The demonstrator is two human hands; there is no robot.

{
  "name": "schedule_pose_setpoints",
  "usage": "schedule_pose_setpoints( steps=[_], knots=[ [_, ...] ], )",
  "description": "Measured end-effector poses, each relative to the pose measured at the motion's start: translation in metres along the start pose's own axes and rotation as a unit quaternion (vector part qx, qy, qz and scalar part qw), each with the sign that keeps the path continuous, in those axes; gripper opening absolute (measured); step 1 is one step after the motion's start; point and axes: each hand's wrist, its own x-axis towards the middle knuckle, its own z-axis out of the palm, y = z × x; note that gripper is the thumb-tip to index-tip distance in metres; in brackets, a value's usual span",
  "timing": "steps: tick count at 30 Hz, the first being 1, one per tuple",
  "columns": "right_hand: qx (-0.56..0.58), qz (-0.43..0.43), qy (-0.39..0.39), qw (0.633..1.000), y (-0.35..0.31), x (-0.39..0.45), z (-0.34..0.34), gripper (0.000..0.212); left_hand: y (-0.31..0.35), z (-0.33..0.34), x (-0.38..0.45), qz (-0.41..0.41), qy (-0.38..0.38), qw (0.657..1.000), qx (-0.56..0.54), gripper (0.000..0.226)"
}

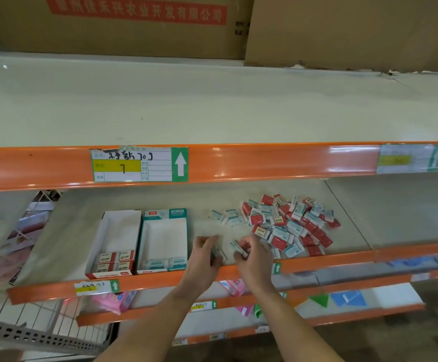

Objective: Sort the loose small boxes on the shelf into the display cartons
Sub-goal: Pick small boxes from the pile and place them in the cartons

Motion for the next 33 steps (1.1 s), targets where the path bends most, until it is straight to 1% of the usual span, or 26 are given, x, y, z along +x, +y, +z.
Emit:
schedule_pose_setpoints(
  steps=[3, 5, 7, 9, 11, 15, 18, 22, 24, 26, 28, 33],
  knots=[
    [-0.035, 0.020, -0.060, 0.997, -0.005, 0.008, -0.004, 0.042, -0.001, 0.000, 0.000, -0.013, 0.007, 1.000, 0.009, 0.054],
    [-0.030, 0.026, -0.084, 0.996, -0.008, 0.012, -0.008, 0.037, 0.000, 0.001, 0.001, -0.022, 0.017, 1.000, 0.010, 0.053],
    [0.057, 0.063, -0.089, 0.992, -0.010, 0.016, -0.015, 0.028, 0.001, 0.001, 0.002, -0.031, 0.024, 0.999, -0.002, 0.051],
    [0.139, 0.105, -0.086, 0.981, -0.011, 0.019, -0.021, 0.023, 0.003, 0.001, 0.002, -0.041, 0.032, 0.999, -0.016, 0.048],
    [0.169, 0.126, -0.083, 0.974, -0.010, 0.020, -0.023, 0.021, 0.003, 0.001, 0.001, -0.049, 0.041, 0.998, -0.029, 0.046],
    [0.151, 0.118, -0.085, 0.978, -0.007, 0.018, -0.021, 0.020, 0.003, 0.000, 0.000, -0.043, 0.045, 0.998, -0.033, 0.044],
    [0.115, 0.083, -0.104, 0.984, -0.007, 0.019, -0.021, 0.030, 0.002, -0.001, -0.001, -0.036, 0.040, 0.998, -0.039, 0.045],
    [0.090, 0.068, -0.130, 0.985, -0.007, 0.017, -0.025, 0.037, 0.001, 0.000, -0.002, -0.026, 0.049, 0.998, -0.043, 0.044],
    [0.091, 0.059, -0.119, 0.987, -0.004, 0.016, -0.023, 0.034, 0.000, 0.000, -0.003, -0.014, 0.053, 0.998, -0.038, 0.042],
    [0.081, 0.051, -0.108, 0.989, -0.002, 0.015, -0.021, 0.027, -0.002, 0.002, -0.003, -0.001, 0.055, 0.998, -0.024, 0.034],
    [0.067, 0.044, -0.101, 0.992, -0.001, 0.015, -0.019, 0.026, -0.003, 0.003, -0.003, 0.005, 0.052, 0.999, -0.017, 0.029],
    [0.036, 0.027, -0.092, 0.995, 0.002, 0.014, -0.012, 0.029, -0.003, 0.000, -0.002, 0.002, 0.036, 0.998, -0.046, 0.036]
  ],
)
